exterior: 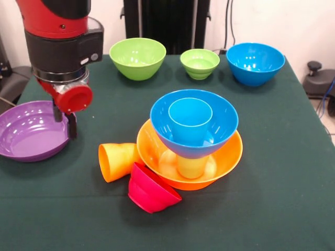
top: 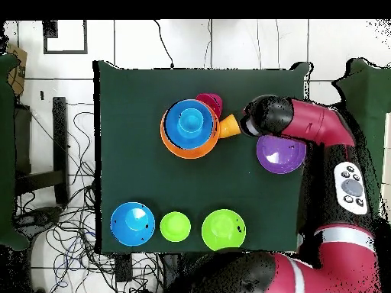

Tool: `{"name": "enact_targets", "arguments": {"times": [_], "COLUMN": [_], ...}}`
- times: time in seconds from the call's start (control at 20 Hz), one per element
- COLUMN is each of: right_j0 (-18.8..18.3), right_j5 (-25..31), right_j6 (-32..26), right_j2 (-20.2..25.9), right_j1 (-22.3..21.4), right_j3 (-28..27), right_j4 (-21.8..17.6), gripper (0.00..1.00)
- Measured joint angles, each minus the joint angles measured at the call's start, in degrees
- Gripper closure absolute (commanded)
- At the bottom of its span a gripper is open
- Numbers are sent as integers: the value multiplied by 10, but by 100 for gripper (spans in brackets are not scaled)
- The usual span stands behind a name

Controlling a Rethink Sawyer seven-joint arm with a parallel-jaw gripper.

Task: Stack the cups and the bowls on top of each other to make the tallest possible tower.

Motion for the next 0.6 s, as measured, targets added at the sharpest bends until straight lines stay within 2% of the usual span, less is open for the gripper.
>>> {"name": "enact_targets", "arguments": {"times": [0.45,0.6], "right_j0": [-66,-68], "right_j5": [-11,-21], "right_j6": [-271,-290], "right_j2": [101,105], "right_j1": [-1,2], "right_j3": [-1,-5], "right_j4": [-14,-14], "gripper": [0,0]}}
